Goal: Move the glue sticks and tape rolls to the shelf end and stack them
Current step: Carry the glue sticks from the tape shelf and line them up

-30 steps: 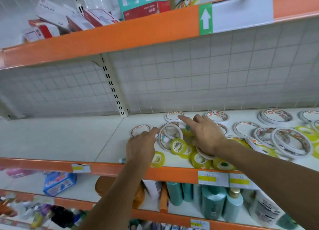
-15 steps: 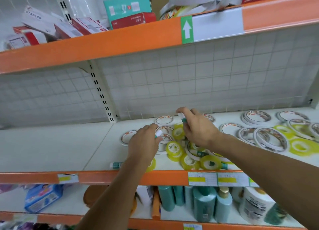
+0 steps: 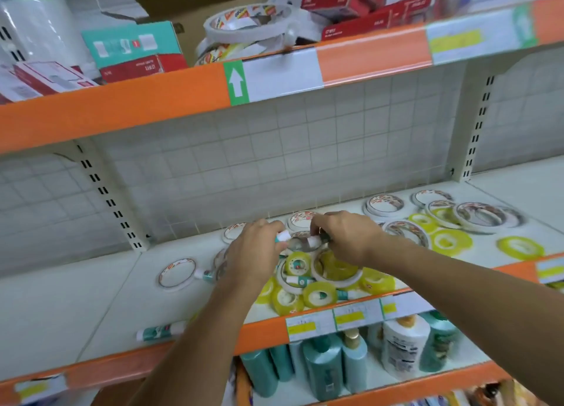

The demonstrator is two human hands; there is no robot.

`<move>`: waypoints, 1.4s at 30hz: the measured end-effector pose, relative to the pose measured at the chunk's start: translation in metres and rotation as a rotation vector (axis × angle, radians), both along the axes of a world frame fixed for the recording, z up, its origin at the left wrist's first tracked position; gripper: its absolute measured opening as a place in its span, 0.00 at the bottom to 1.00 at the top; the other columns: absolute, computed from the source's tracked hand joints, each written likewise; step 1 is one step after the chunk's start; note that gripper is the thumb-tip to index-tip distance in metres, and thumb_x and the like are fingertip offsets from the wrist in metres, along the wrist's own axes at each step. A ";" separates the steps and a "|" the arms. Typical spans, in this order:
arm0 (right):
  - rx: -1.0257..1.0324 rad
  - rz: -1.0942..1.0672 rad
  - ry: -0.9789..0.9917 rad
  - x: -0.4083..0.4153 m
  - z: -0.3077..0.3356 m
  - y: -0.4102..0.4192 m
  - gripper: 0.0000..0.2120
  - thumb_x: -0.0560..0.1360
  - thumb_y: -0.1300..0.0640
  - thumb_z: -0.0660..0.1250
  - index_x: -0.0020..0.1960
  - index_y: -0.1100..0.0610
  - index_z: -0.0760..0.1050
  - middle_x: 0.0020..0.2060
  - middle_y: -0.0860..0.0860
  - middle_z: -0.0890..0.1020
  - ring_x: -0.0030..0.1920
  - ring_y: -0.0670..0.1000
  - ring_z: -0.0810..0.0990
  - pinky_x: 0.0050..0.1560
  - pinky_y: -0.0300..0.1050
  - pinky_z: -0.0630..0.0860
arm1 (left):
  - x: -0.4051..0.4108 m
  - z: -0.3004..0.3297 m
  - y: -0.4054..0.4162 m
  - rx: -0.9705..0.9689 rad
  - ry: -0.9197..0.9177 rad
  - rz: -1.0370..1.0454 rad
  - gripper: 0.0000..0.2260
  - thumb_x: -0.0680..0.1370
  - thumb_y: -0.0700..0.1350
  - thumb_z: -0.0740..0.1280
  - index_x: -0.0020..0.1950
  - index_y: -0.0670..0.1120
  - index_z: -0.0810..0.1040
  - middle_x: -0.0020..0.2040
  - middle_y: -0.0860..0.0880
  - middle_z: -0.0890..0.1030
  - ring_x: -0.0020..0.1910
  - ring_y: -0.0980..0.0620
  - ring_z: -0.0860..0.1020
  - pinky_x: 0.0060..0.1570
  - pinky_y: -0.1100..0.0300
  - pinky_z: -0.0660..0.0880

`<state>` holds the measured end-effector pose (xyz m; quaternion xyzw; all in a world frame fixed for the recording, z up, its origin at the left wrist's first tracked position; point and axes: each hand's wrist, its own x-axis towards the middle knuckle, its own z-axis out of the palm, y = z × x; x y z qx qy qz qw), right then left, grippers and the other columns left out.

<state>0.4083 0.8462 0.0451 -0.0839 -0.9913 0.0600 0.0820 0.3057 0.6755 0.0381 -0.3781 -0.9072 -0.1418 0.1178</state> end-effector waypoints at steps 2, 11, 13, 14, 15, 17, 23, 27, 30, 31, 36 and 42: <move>0.008 -0.027 -0.019 0.012 0.002 0.012 0.20 0.74 0.62 0.64 0.64 0.49 0.71 0.59 0.50 0.78 0.58 0.56 0.77 0.46 0.48 0.75 | 0.006 0.004 0.017 -0.018 0.045 -0.052 0.12 0.81 0.53 0.64 0.64 0.56 0.74 0.58 0.52 0.78 0.59 0.47 0.75 0.51 0.52 0.74; 0.050 -0.145 -0.029 0.065 0.011 0.061 0.20 0.76 0.61 0.63 0.67 0.47 0.74 0.60 0.51 0.77 0.61 0.55 0.76 0.48 0.47 0.74 | 0.043 0.020 0.085 -0.082 0.143 -0.222 0.09 0.79 0.54 0.65 0.58 0.54 0.75 0.54 0.51 0.81 0.53 0.45 0.78 0.41 0.55 0.70; 0.039 -0.166 -0.034 0.078 0.012 0.073 0.17 0.76 0.60 0.63 0.64 0.49 0.75 0.58 0.52 0.78 0.60 0.56 0.76 0.50 0.48 0.77 | 0.051 0.022 0.100 -0.080 0.142 -0.254 0.08 0.79 0.53 0.67 0.56 0.54 0.75 0.54 0.51 0.81 0.53 0.45 0.79 0.42 0.54 0.73; 0.032 -0.184 -0.045 0.085 0.012 0.079 0.17 0.76 0.61 0.63 0.63 0.50 0.75 0.58 0.52 0.78 0.59 0.56 0.77 0.50 0.48 0.77 | 0.056 0.023 0.107 -0.080 0.145 -0.274 0.09 0.79 0.53 0.68 0.57 0.54 0.75 0.54 0.50 0.82 0.53 0.44 0.79 0.43 0.53 0.74; 0.030 -0.203 -0.061 0.092 0.013 0.085 0.18 0.75 0.62 0.63 0.62 0.50 0.76 0.57 0.53 0.79 0.58 0.57 0.77 0.49 0.48 0.77 | 0.061 0.023 0.115 -0.081 0.149 -0.294 0.09 0.78 0.52 0.68 0.57 0.54 0.75 0.54 0.50 0.82 0.53 0.44 0.79 0.43 0.53 0.74; 0.032 -0.245 -0.080 0.107 0.013 0.098 0.20 0.73 0.65 0.63 0.62 0.50 0.76 0.58 0.53 0.79 0.58 0.57 0.77 0.48 0.47 0.75 | 0.072 0.023 0.130 -0.078 0.160 -0.331 0.08 0.78 0.52 0.68 0.56 0.54 0.76 0.53 0.50 0.82 0.52 0.44 0.79 0.43 0.53 0.73; 0.052 -0.319 -0.056 0.150 0.006 0.141 0.20 0.73 0.65 0.63 0.61 0.49 0.77 0.55 0.52 0.81 0.56 0.57 0.79 0.49 0.48 0.76 | 0.106 0.023 0.182 -0.094 0.224 -0.418 0.08 0.77 0.52 0.68 0.55 0.53 0.75 0.52 0.50 0.81 0.52 0.45 0.79 0.38 0.58 0.65; 0.032 -0.371 -0.031 0.183 0.002 0.169 0.20 0.73 0.64 0.63 0.60 0.47 0.77 0.55 0.51 0.80 0.57 0.56 0.78 0.47 0.47 0.75 | 0.131 0.020 0.218 -0.124 0.243 -0.485 0.09 0.78 0.52 0.68 0.58 0.53 0.76 0.54 0.50 0.81 0.53 0.45 0.79 0.41 0.57 0.67; 0.003 -0.382 -0.036 0.210 0.001 0.187 0.19 0.74 0.62 0.63 0.61 0.46 0.77 0.55 0.51 0.80 0.56 0.56 0.78 0.48 0.49 0.77 | 0.152 0.014 0.245 -0.140 0.229 -0.509 0.09 0.78 0.52 0.68 0.57 0.54 0.76 0.54 0.50 0.82 0.54 0.45 0.79 0.44 0.55 0.71; 0.000 -0.376 -0.043 0.220 0.002 0.193 0.19 0.74 0.62 0.63 0.62 0.47 0.76 0.56 0.51 0.80 0.57 0.56 0.77 0.49 0.50 0.77 | 0.160 0.012 0.254 -0.144 0.227 -0.520 0.09 0.78 0.52 0.68 0.57 0.53 0.75 0.54 0.50 0.82 0.54 0.45 0.79 0.43 0.55 0.70; 0.017 -0.403 -0.055 0.266 -0.003 0.224 0.20 0.75 0.64 0.61 0.64 0.49 0.75 0.57 0.49 0.79 0.58 0.54 0.77 0.46 0.48 0.75 | 0.200 0.007 0.295 -0.132 0.224 -0.589 0.07 0.79 0.51 0.66 0.57 0.53 0.75 0.55 0.51 0.81 0.55 0.47 0.79 0.40 0.58 0.65; 0.032 -0.464 -0.042 0.321 -0.006 0.256 0.19 0.76 0.62 0.61 0.64 0.51 0.75 0.56 0.51 0.79 0.57 0.55 0.77 0.44 0.48 0.75 | 0.247 0.001 0.343 -0.162 0.237 -0.655 0.07 0.80 0.51 0.64 0.56 0.52 0.75 0.53 0.50 0.80 0.54 0.46 0.78 0.40 0.57 0.65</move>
